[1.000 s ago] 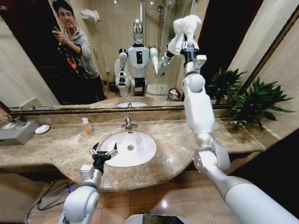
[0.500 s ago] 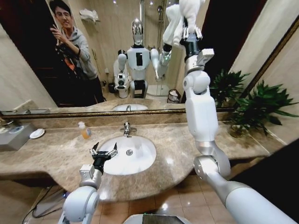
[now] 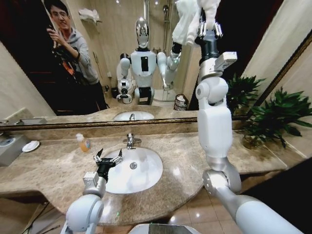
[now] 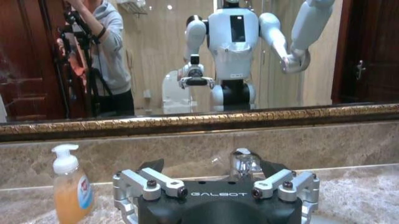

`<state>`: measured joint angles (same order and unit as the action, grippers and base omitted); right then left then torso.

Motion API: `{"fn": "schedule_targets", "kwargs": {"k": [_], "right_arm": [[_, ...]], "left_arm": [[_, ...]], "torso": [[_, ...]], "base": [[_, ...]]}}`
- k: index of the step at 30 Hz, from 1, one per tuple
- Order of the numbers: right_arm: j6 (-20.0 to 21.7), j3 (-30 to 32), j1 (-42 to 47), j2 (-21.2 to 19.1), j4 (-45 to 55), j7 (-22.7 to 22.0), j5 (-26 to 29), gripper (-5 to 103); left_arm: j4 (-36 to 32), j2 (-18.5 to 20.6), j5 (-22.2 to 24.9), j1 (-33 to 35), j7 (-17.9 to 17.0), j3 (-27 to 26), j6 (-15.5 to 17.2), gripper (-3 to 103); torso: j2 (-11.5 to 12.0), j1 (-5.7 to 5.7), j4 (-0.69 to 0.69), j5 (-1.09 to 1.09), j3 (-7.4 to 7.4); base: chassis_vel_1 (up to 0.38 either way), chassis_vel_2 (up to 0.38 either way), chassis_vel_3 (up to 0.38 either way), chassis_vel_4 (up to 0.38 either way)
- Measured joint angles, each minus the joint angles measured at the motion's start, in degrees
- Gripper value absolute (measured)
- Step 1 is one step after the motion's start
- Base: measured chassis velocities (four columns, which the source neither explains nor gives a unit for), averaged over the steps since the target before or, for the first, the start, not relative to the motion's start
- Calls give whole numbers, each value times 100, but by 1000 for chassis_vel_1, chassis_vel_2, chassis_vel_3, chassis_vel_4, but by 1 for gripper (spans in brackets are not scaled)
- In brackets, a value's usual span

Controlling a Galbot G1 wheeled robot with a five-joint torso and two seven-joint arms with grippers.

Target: Pick up the towel from the sink counter and wipe the mirror surface.

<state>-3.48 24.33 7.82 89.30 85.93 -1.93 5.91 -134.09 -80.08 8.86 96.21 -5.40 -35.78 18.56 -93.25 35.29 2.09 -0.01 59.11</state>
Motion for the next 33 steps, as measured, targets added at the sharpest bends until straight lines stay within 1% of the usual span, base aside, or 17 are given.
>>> {"fn": "schedule_targets", "kwargs": {"k": [3, 6, 8, 10, 11, 14, 18, 19, 20, 23, 26, 28, 29, 32, 33], "right_arm": [[-310, -20, -17, 179, -498, -20, -106, 19], [-386, -55, 4, 240, -581, -26, -143, 19], [-620, -123, 36, 281, -790, -75, -415, 19], [-732, -283, 131, 281, -878, -94, -637, 19], [-732, -283, 131, 281, -878, -94, -637, 19], [-956, -497, 267, 281, -1030, -87, -1057, 19], [-1097, -724, 324, 281, -1069, -73, -1246, 19], [-1171, -862, 345, 282, -1085, -52, -1283, 19], [-1171, -862, 345, 282, -1085, -52, -1283, 19], [-1368, -1070, 512, 303, -1045, 43, -1384, 19], [-1416, -1020, 591, 303, -1016, 51, -1383, 19], [-1469, -824, 646, 302, -1017, 40, -1266, 19], [-1469, -824, 646, 302, -1017, 40, -1266, 19], [-1507, -555, 651, 295, -1057, -112, -908, 19], [-1523, -495, 652, 234, -1069, -195, -721, 19]], "left_arm": [[0, 0, 0, -2, 0, 0, 0, 100], [0, 0, 0, -4, 0, 0, 0, 100], [0, 0, 0, -3, 0, 0, 0, 100], [0, 0, 0, -3, 0, 0, 0, 100], [0, 0, 0, -3, 0, 0, 0, 100], [0, 0, 0, -2, 0, 0, 0, 100], [0, 0, 0, -2, 0, 0, 0, 100], [0, 0, 0, -2, 0, 0, 0, 100], [0, 0, 0, -2, 0, 0, 0, 100], [0, 0, 0, -3, 0, 0, 0, 100], [0, 0, 0, -3, 0, 0, 0, 100], [0, 0, 0, -2, 0, 0, 0, 100], [0, 0, 0, -2, 0, 0, 0, 100], [0, 0, 0, -2, 0, 0, 0, 100], [0, 0, 0, -3, 0, 0, 0, 100]], "torso": [[2, 9, -1, 0, 3], [3, 10, -2, 1, 3], [2, 8, -5, 0, 1], [2, 6, -7, 2, 1], [2, 6, -7, 2, 1], [1, 4, -4, 2, 0], [1, 5, -5, 1, 1], [2, 5, -2, 1, 2], [2, 5, -2, 1, 2], [3, 8, 4, -2, 3], [3, 8, 4, -2, 3], [3, 8, 4, -2, 3], [3, 8, 4, -2, 3], [3, 6, 0, 0, 2], [3, 6, 3, 1, 2]], "base": [[0, 0, 0, 0], [0, 0, 0, 0], [0, 0, 0, 0], [0, 0, 0, 0], [0, 0, 0, 0], [0, 0, 0, 0], [0, 0, 0, 0], [0, 0, 0, 0], [0, 0, 0, 0], [0, 0, 0, 0], [0, 0, 0, 0], [0, 0, 0, 0], [0, 0, 0, 0], [0, 0, 0, 0], [0, 0, 0, 0]]}}
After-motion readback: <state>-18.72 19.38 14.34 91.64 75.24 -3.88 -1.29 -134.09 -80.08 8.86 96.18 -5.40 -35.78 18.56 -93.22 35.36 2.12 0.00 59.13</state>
